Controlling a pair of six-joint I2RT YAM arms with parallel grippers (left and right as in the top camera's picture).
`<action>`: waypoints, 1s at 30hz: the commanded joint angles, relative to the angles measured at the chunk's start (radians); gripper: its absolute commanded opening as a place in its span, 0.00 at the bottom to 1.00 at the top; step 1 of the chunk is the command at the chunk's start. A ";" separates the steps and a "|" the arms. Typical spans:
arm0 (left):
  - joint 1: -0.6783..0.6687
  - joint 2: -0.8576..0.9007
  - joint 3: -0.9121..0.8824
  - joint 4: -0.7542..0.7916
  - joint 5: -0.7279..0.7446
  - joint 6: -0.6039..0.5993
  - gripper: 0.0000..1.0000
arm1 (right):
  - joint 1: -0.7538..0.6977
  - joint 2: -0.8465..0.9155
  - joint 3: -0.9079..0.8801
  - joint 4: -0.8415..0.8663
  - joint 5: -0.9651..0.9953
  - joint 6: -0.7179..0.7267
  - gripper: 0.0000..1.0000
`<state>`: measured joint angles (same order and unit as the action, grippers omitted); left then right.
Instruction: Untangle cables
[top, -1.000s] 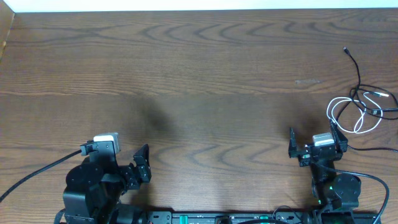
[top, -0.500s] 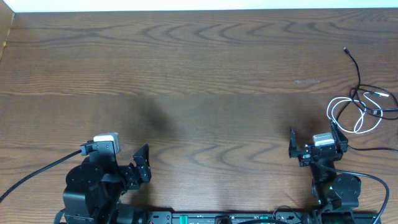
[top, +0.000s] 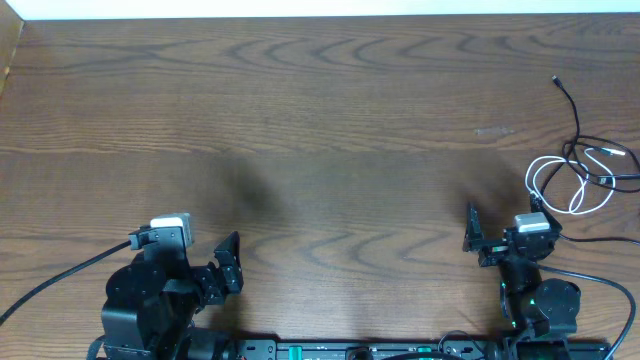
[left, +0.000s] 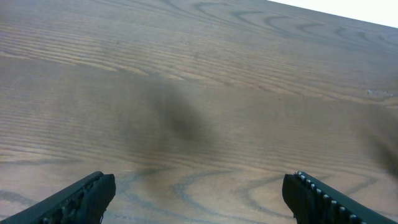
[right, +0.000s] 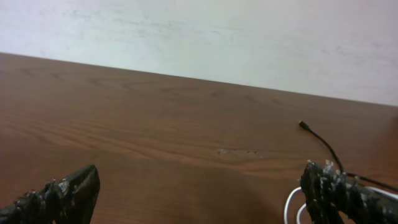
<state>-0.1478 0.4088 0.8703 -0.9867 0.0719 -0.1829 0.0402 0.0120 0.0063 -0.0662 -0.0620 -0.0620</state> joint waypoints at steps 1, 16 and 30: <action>0.001 -0.004 -0.003 0.001 -0.010 -0.002 0.91 | -0.007 -0.005 -0.001 -0.005 0.014 0.051 0.99; 0.001 -0.004 -0.003 0.001 -0.010 -0.002 0.91 | -0.007 -0.005 -0.001 0.010 0.158 0.124 0.99; 0.001 -0.004 -0.003 0.001 -0.010 -0.002 0.92 | -0.007 -0.005 -0.001 0.017 0.228 0.048 0.99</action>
<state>-0.1478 0.4088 0.8703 -0.9867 0.0719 -0.1829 0.0402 0.0120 0.0063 -0.0521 0.1440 0.0059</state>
